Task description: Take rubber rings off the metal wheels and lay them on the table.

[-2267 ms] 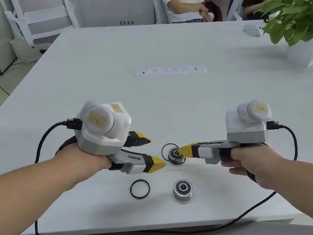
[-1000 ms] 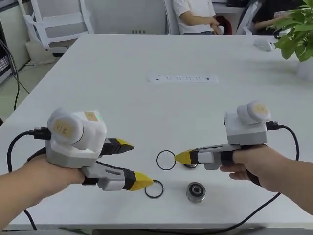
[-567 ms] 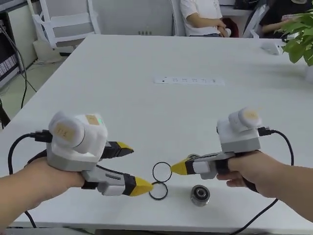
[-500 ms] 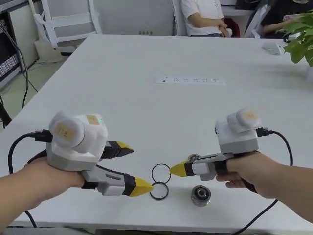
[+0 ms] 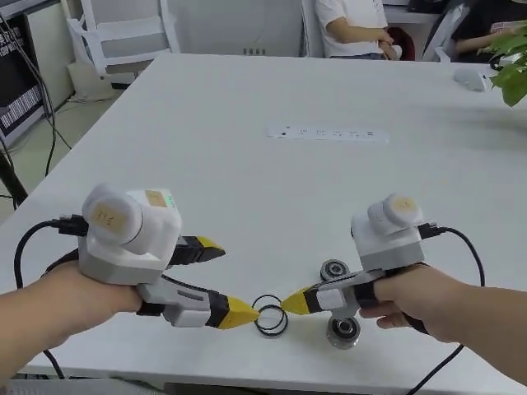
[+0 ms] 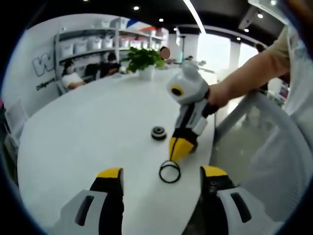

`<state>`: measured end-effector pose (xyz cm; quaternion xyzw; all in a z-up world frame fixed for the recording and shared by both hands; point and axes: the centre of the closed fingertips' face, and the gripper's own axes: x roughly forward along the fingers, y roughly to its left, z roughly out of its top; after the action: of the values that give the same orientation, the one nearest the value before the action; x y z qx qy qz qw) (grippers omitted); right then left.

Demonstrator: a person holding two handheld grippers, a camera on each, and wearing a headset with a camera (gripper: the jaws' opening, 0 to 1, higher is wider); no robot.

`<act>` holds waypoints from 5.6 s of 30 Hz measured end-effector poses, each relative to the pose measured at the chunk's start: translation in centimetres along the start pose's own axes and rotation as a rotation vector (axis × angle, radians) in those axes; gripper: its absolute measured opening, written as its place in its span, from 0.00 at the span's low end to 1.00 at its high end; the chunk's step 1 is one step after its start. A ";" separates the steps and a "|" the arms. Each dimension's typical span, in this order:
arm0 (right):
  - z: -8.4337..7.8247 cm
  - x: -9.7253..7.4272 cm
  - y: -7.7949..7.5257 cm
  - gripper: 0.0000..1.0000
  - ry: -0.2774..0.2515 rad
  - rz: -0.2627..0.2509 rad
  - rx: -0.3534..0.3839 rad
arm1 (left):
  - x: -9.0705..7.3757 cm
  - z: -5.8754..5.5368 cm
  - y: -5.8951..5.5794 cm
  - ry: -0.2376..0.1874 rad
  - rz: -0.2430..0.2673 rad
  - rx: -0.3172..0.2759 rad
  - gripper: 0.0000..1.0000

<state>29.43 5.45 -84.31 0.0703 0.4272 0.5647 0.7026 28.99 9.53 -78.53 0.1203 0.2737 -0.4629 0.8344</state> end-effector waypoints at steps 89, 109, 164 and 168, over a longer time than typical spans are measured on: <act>0.5 -8.9 -7.1 0.29 -0.110 -0.217 -0.239 | 7.9 2.2 0.2 0.080 -0.088 0.001 0.61; 0.0 -8.5 -9.9 0.23 -0.091 -0.251 -0.375 | 10.9 3.2 0.6 0.080 -0.102 -0.004 0.57; 0.1 -6.7 -9.9 0.13 -0.125 -0.223 -0.446 | 15.9 3.7 0.5 0.070 -0.112 0.036 0.19; 0.1 -6.7 -9.9 0.13 -0.127 -0.225 -0.448 | 16.1 3.7 0.7 0.075 -0.101 0.077 0.16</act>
<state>36.76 -3.74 -86.55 -0.0998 0.2515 0.5578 0.7846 37.62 -3.16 -84.68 0.1555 0.2927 -0.5097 0.7939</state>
